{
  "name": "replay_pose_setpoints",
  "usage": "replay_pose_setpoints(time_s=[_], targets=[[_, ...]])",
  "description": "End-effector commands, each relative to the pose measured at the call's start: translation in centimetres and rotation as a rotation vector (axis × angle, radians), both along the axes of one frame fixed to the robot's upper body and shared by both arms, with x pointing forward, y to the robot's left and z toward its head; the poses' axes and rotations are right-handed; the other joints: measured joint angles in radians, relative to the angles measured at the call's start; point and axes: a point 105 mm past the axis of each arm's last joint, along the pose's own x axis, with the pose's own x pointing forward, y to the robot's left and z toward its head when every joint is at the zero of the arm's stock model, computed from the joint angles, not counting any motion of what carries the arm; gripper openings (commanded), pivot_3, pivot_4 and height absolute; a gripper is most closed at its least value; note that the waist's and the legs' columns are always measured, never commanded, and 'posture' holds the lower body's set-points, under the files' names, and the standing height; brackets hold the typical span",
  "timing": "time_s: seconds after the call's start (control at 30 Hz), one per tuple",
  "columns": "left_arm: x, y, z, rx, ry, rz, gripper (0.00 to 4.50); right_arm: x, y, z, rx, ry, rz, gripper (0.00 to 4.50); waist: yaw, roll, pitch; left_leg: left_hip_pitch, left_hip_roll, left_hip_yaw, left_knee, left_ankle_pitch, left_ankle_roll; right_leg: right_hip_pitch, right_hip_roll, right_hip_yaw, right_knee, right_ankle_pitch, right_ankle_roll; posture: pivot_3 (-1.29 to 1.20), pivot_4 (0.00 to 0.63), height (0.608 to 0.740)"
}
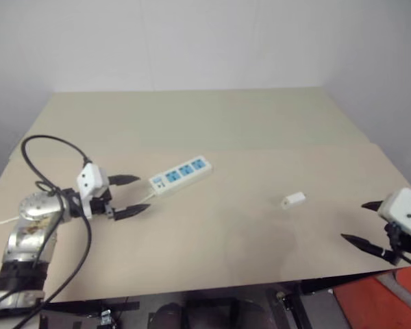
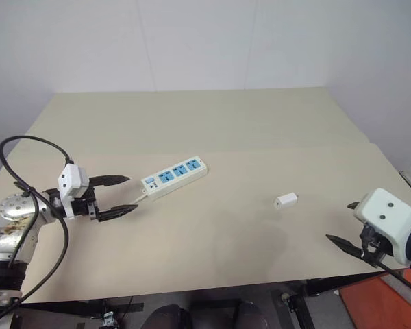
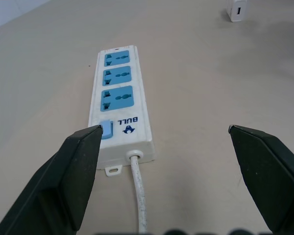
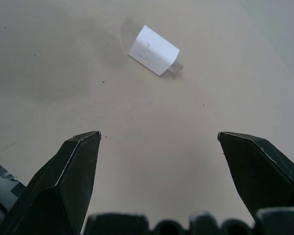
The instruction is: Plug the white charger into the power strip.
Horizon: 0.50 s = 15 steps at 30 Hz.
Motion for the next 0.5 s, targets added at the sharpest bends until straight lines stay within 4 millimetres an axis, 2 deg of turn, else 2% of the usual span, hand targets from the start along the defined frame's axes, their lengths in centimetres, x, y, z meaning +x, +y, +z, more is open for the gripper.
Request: replay_pose_setpoints(time_s=[0.03,0.3,0.43,0.5], targets=[[-0.1,0.2,1.4,-0.007,-0.047,0.004,4.48,0.1,0.2,0.6,-0.021,-0.022,0.007,4.50,0.000,0.000,0.000,0.000,0.000,0.000,0.000,0.000,0.000,0.000,0.000,0.000,0.000,0.000,0.000,0.00,0.150,0.740],[0.6,0.1,1.4,-0.004,-0.083,0.026,4.48,0.2,-0.1,1.1,-0.025,-0.034,0.007,4.50,0.000,0.000,0.000,0.000,0.000,0.000,0.000,0.000,0.000,0.000,0.000,0.000,0.000,0.000,0.000,0.00,0.150,0.740],[2.7,1.7,2.2,-0.005,-0.157,0.160,4.48,0.7,0.2,1.0,-0.024,-0.039,0.020,4.50,0.000,0.000,0.000,0.000,-0.001,0.000,0.000,0.000,0.000,0.000,0.000,0.000,0.000,0.000,0.000,0.00,0.150,0.740],[3.0,2.2,2.2,-0.009,-0.157,0.171,4.48,0.9,0.5,0.9,-0.021,-0.046,0.031,4.50,-0.001,0.000,0.000,0.001,-0.001,0.000,0.000,0.000,0.000,0.001,0.000,0.000,0.000,0.000,0.000,0.00,0.150,0.740]])
